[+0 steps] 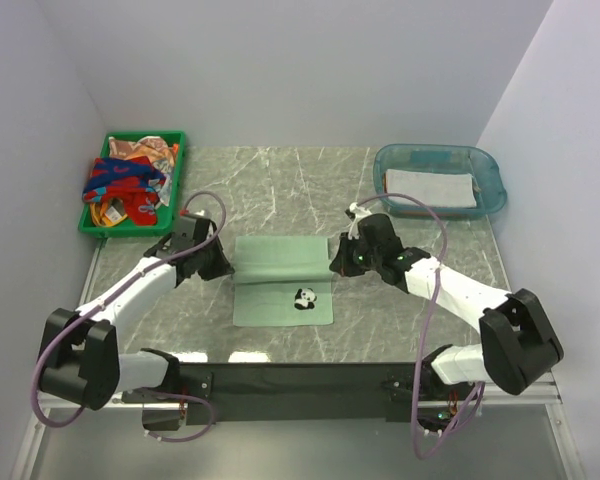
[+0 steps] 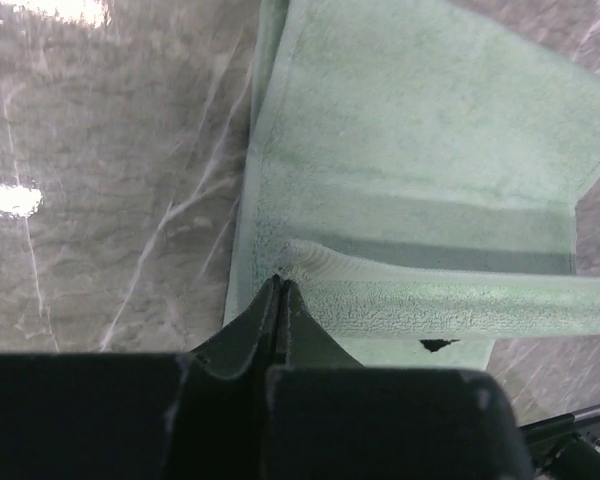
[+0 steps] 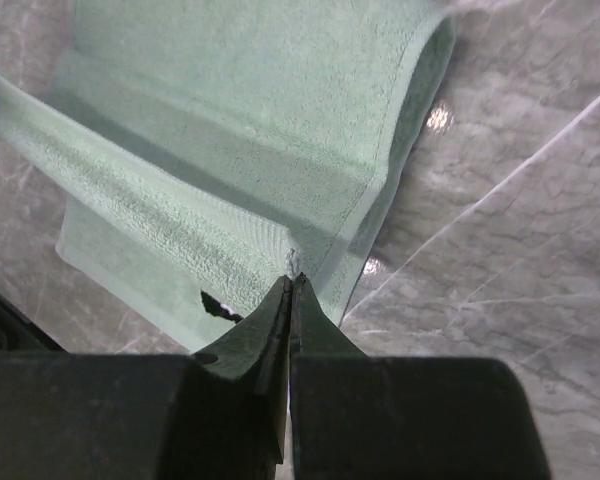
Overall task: Fold and stack the towels
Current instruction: Fold the towel
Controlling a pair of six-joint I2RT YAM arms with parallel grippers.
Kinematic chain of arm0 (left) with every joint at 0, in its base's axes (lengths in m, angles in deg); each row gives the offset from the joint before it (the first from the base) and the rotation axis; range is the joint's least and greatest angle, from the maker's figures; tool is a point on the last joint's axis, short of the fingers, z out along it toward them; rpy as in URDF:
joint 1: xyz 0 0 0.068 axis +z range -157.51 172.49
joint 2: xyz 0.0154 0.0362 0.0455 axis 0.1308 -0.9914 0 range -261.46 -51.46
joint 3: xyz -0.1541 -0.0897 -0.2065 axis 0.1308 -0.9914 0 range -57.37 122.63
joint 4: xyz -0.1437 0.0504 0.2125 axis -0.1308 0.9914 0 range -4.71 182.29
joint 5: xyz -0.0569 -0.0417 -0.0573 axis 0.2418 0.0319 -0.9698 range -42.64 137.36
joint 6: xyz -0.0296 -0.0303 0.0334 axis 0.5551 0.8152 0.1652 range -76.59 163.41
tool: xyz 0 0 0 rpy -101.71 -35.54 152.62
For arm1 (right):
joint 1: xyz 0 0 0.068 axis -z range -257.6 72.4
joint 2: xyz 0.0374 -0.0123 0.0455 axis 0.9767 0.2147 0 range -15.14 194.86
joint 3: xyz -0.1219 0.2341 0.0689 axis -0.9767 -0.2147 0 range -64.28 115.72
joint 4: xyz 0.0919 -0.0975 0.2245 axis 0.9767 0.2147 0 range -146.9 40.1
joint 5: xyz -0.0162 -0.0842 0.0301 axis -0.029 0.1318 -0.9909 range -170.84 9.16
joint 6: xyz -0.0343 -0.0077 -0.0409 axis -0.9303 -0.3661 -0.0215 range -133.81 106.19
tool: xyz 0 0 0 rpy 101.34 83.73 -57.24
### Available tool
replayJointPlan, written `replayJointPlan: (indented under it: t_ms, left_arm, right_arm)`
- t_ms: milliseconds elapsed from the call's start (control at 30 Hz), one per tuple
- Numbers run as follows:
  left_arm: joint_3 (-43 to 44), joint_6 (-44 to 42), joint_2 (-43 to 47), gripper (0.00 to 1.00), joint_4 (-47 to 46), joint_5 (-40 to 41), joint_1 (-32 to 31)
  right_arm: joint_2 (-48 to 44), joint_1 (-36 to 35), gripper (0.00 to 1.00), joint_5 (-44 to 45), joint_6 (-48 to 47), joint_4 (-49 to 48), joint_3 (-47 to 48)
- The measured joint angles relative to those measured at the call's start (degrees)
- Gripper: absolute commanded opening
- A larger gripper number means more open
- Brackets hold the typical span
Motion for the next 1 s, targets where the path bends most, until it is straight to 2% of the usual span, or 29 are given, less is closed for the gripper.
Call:
replayJointPlan:
  t_ms: [467,633,767,1000]
  left_arm:
    - [-9.31,6.47,-5.31,0.01,-8.85,-0.44,0.00]
    - [-9.60,8.04,-6.82,0.01,-11.98,-0.72,0.13]
    - [-8.15,8.90,-8.81,0.01,-12.85,-0.04,0.26]
    - [0.55,8.57,-16.41,0.01,-11.45,2.97,0.50]
  right_arm:
    - [12.31,-0.26,0.00,-1.38,4.72,-5.05,-2.49]
    - [16.02,-0.09,0.00,-2.10,6.12,-8.17,-2.05]
    - [19.04,0.31,0.00,-2.19,6.60,-10.38,0.26]
    - [23.98,3.41,0.00,0.22,5.03,-9.57,6.97]
